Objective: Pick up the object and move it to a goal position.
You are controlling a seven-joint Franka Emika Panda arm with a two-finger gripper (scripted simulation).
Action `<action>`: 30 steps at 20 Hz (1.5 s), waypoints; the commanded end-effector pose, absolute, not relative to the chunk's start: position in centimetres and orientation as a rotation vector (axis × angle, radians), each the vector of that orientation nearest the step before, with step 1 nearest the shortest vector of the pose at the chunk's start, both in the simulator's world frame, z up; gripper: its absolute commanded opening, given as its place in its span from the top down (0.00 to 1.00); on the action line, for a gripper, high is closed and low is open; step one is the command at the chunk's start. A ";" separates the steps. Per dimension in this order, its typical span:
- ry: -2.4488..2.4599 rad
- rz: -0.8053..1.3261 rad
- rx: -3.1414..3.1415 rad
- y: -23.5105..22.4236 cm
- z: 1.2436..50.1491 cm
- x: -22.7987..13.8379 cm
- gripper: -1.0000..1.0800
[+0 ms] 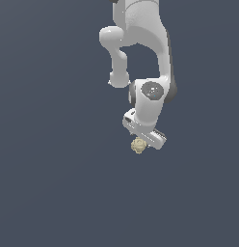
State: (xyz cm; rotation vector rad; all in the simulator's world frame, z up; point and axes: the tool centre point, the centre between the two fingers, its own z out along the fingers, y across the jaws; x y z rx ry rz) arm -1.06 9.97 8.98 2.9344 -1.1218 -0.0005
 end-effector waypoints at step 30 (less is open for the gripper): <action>-1.127 0.001 2.933 10.0 4.1 -1.1 1.00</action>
